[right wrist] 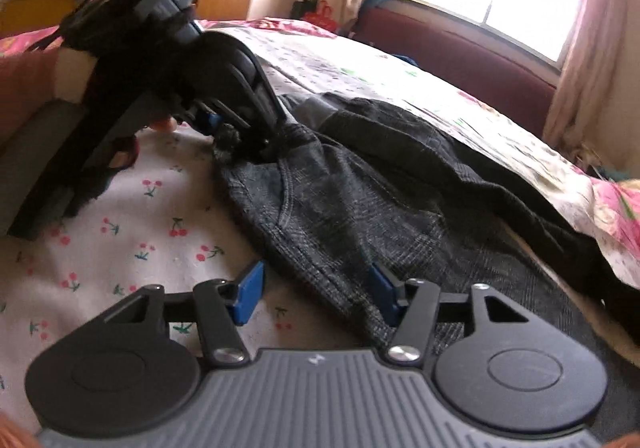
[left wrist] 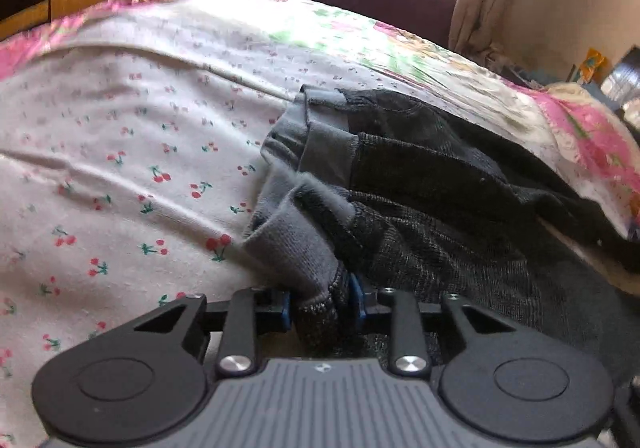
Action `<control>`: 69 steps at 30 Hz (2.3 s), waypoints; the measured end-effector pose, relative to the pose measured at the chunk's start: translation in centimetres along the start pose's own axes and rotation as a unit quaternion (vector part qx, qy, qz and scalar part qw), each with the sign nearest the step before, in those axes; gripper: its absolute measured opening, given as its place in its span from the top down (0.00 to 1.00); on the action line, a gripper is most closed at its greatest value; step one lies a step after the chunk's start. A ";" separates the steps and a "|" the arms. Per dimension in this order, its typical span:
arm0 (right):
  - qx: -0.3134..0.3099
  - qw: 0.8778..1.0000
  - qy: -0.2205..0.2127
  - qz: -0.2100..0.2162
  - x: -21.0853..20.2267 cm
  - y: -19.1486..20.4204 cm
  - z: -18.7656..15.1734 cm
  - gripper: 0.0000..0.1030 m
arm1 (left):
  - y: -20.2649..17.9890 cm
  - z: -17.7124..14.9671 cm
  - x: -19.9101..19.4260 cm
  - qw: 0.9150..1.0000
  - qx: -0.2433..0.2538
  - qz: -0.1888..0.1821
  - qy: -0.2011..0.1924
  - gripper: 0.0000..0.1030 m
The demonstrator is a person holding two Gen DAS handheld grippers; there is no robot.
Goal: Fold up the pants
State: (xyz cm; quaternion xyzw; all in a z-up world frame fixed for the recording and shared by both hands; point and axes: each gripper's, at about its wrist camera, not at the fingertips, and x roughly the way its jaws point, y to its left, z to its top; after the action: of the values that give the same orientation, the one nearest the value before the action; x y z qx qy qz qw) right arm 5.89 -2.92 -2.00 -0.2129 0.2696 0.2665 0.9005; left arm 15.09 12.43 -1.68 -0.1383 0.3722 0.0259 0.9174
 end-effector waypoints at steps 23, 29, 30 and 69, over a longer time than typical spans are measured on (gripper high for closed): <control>0.094 0.994 0.010 0.061 1.5 -2.8 0.3 0.87 | 2.0 0.5 -0.4 0.994 -0.088 -0.058 -0.025 0.71; 0.124 0.990 0.029 0.065 2.1 -3.0 1.0 0.86 | 4.9 0.4 -1.9 0.985 -0.142 -0.089 -0.036 0.73; 0.122 0.990 0.030 0.067 2.1 -2.8 1.2 0.87 | 5.2 0.4 -2.0 0.984 -0.146 -0.091 -0.040 0.73; 0.311 0.945 0.010 -0.100 -11.8 -15.1 -6.3 0.59 | -2.6 -3.8 -8.1 0.992 0.090 -0.092 -0.001 0.81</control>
State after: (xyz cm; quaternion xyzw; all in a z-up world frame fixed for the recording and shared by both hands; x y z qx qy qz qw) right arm 4.12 -22.15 3.94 0.0492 0.3257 0.0755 0.9412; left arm 7.06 9.31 1.93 -0.0887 0.3583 -0.0917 0.9248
